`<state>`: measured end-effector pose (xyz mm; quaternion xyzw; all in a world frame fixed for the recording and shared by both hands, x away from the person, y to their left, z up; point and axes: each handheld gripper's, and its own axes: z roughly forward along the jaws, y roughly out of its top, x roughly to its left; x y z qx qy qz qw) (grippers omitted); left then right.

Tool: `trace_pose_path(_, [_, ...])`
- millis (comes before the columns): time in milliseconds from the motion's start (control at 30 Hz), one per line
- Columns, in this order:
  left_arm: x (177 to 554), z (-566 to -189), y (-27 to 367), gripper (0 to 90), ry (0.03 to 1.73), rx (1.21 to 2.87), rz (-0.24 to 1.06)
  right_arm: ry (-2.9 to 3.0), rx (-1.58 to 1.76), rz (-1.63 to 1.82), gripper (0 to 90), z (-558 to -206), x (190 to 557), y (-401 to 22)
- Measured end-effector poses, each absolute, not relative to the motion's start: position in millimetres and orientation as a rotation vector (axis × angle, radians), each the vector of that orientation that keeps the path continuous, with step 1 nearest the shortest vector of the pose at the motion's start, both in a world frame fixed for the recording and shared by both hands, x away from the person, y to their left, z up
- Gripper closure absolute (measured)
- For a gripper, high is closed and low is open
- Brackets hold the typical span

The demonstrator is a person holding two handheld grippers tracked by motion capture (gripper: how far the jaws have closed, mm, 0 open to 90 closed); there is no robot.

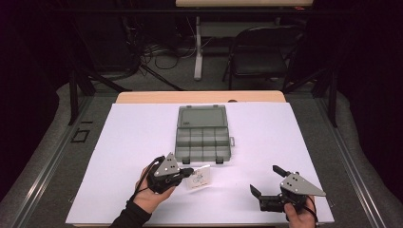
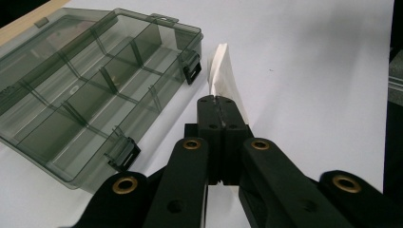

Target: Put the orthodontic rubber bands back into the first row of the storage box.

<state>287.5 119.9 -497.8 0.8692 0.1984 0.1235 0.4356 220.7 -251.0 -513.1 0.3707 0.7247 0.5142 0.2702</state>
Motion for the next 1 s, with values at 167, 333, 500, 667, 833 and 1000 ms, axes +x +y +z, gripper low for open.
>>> trace_pose_path(167, [288, -496, 122, 90.0, 0.496, 2.161, 0.313, 1.95, 0.997, 1.387, 0.3, -513, 221, -251])
trace_pose_path(333, [289, -494, 124, 90.0, 0.497, 2.157, 0.316, 1.945, 0.998, 1.391, 0.3, -513, 221, -251])
trace_pose_path(500, [291, -491, 124, 90.0, 0.497, 2.155, 0.318, 1.947, 0.996, 1.388, 0.3, -513, 221, -250])
trace_pose_path(667, [297, -484, 126, 90.0, 0.504, 2.141, 0.327, 1.948, 0.999, 1.388, 0.3, -514, 221, -250])
trace_pose_path(833, [305, -476, 127, 90.0, 0.502, 2.152, 0.348, 1.957, 1.001, 1.383, 0.3, -514, 221, -250])
trace_pose_path(1000, [315, -466, 130, 90.0, 0.516, 2.142, 0.356, 1.959, 1.005, 1.381, 0.3, -514, 221, -250])
